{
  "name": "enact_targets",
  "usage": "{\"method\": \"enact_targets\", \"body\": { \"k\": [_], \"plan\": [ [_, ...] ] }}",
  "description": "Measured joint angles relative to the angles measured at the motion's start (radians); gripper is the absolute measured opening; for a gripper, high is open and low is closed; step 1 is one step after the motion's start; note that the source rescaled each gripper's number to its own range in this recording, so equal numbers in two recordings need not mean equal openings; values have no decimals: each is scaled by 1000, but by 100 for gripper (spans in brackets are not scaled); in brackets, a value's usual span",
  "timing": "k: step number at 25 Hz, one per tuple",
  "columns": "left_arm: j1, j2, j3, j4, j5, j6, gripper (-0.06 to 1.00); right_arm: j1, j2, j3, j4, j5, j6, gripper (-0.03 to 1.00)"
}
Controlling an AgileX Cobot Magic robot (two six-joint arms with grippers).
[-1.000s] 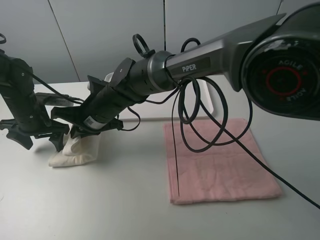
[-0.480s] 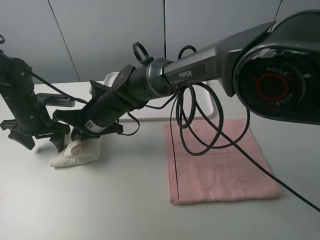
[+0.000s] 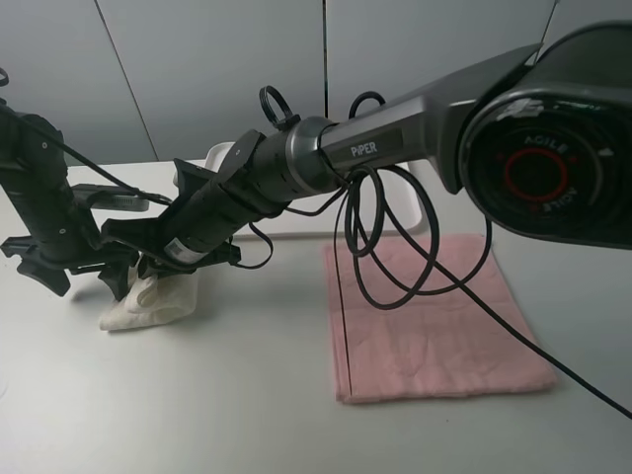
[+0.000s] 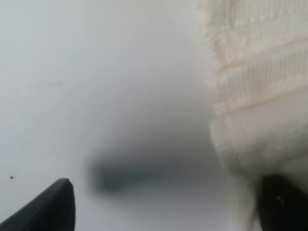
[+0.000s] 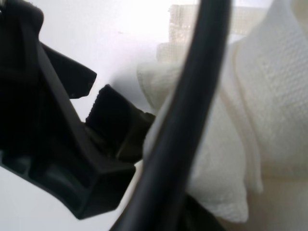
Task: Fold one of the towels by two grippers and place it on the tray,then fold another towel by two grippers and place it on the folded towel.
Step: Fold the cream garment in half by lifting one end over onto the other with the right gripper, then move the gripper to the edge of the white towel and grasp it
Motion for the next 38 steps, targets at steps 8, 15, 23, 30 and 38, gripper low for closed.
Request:
{"method": "enact_targets", "body": {
  "k": [8, 15, 23, 30, 38],
  "plan": [
    [-2, -137, 4, -9, 4, 31, 99, 0, 0, 0, 20, -6, -2, 6],
    [-2, -211, 4, -13, 36, 34, 99, 0, 0, 0, 59, -9, -4, 6],
    [-2, -252, -27, -17, 118, 48, 99, 33, 0, 0, 166, -53, -74, 51],
    [-2, -288, -64, -17, 144, 65, 99, 39, 0, 0, 211, -52, -108, 56],
    [-2, -289, -66, -17, 146, 75, 99, -67, 0, 0, 208, 77, -109, 56]
  ]
}}
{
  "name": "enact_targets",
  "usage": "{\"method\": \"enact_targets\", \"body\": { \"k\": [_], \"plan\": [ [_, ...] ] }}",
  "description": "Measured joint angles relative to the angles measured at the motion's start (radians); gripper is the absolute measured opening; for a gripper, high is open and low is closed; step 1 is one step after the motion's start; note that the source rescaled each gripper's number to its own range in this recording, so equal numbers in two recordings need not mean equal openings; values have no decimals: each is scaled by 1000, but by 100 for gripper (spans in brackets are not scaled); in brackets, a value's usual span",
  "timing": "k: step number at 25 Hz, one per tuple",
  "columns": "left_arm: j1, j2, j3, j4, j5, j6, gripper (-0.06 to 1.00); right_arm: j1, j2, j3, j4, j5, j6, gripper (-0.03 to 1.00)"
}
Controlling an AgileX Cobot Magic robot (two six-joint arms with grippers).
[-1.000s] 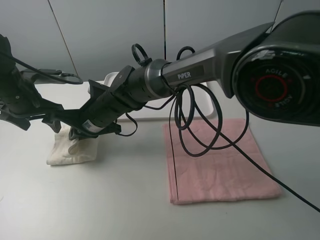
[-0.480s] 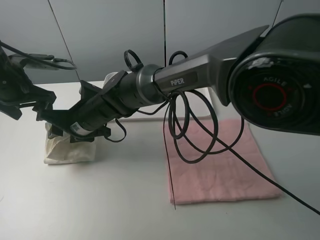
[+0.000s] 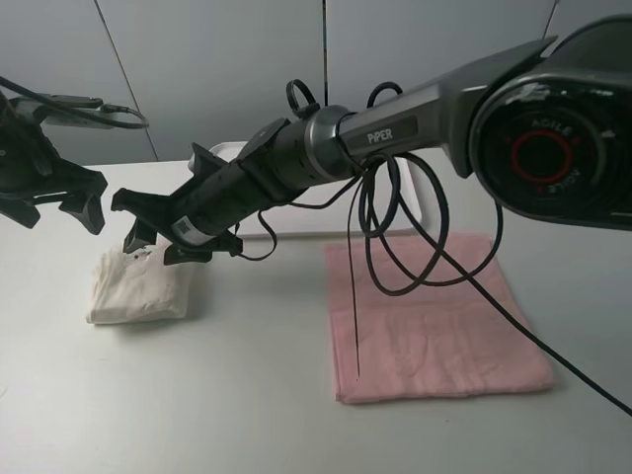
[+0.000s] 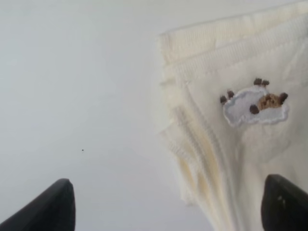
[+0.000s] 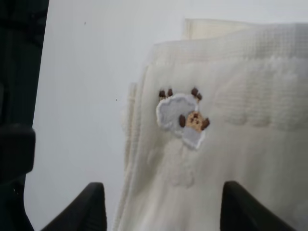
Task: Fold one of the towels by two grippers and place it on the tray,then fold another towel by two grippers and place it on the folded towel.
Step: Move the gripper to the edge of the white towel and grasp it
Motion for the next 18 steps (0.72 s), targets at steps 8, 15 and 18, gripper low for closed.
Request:
{"method": "enact_targets", "body": {
  "k": [8, 15, 18],
  "plan": [
    [0, 0, 0, 0, 2, 11, 99, -33, 0, -2, -202, 37, 101, 56],
    [0, 0, 0, -2, 2, 11, 99, -33, 39, -10, -234, 42, 152, 60],
    [0, 0, 0, -2, 2, 11, 99, -33, 40, -10, -234, 36, 154, 60]
  ]
}}
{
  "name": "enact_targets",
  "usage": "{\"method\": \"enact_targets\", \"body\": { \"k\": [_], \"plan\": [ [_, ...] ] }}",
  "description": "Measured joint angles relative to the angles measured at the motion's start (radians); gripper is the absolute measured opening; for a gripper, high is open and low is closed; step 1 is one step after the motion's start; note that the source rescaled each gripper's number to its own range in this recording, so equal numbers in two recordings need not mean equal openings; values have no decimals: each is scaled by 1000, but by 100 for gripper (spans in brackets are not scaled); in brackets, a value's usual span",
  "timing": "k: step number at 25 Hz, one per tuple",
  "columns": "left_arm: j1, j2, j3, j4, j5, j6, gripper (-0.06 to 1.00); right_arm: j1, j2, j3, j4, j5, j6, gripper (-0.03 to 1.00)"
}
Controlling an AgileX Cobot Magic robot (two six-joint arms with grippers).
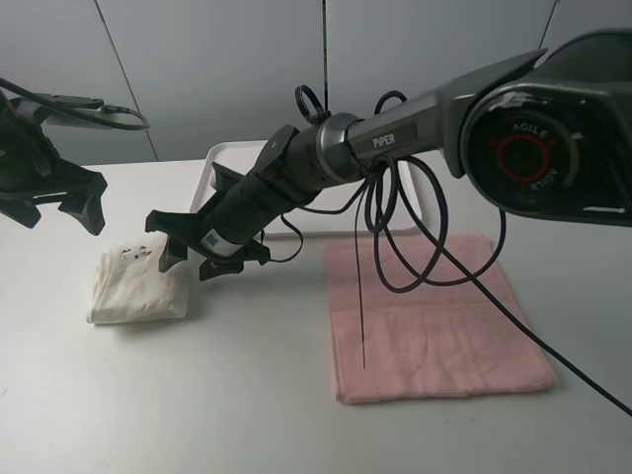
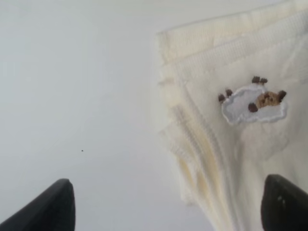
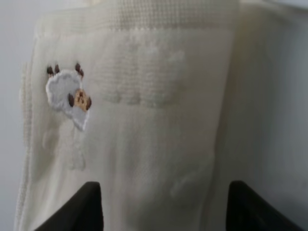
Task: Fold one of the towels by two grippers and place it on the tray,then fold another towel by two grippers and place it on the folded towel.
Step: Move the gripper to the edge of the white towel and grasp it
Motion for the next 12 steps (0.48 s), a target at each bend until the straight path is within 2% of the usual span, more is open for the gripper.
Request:
{"method": "enact_targets", "body": {
  "k": [12],
  "plan": [
    [0, 0, 0, -5, 0, 0, 99, 18, 3, -1, 0, -61, 1, 60]
  ]
}}
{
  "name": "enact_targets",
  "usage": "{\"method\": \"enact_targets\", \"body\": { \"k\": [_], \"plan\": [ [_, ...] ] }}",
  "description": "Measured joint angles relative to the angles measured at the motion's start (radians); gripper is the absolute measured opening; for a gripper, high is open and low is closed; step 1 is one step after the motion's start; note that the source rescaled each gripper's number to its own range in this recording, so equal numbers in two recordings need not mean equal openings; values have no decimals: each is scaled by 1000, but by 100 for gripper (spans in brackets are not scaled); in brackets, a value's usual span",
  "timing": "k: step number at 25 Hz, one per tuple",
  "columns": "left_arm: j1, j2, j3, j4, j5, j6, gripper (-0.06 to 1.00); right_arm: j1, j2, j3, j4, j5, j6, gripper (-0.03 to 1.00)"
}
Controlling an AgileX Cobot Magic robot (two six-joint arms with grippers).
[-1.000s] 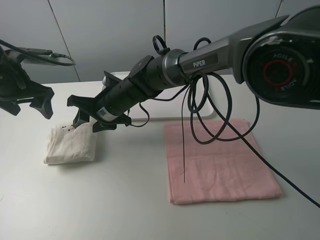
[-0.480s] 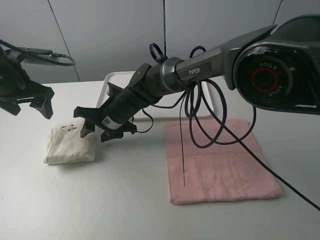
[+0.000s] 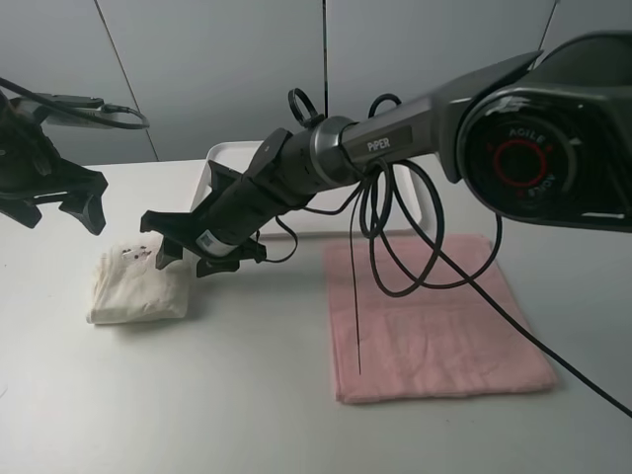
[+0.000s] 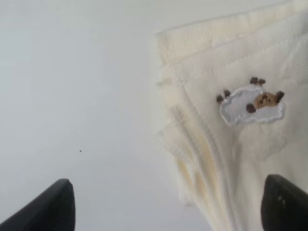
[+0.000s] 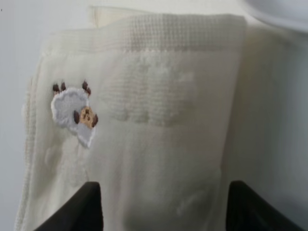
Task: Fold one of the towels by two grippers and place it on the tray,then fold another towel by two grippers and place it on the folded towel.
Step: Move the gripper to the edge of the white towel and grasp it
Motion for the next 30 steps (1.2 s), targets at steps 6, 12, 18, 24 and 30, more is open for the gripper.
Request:
{"method": "enact_targets", "body": {
  "k": [6, 12, 18, 24, 30],
  "plan": [
    [0, 0, 0, -5, 0, 0, 99, 6, 32, -46, 2, 13, 0, 60],
    [0, 0, 0, -7, 0, 2, 99, 12, 32, -56, -33, -2, 19, 58],
    [0, 0, 0, -7, 0, 2, 99, 22, 32, -58, -55, -11, 26, 54],
    [0, 0, 0, -7, 0, 4, 99, 36, 50, -58, -56, -11, 31, 49],
    [0, 0, 0, -7, 0, 4, 99, 36, 52, -58, -85, -11, 20, 6]
  ]
}}
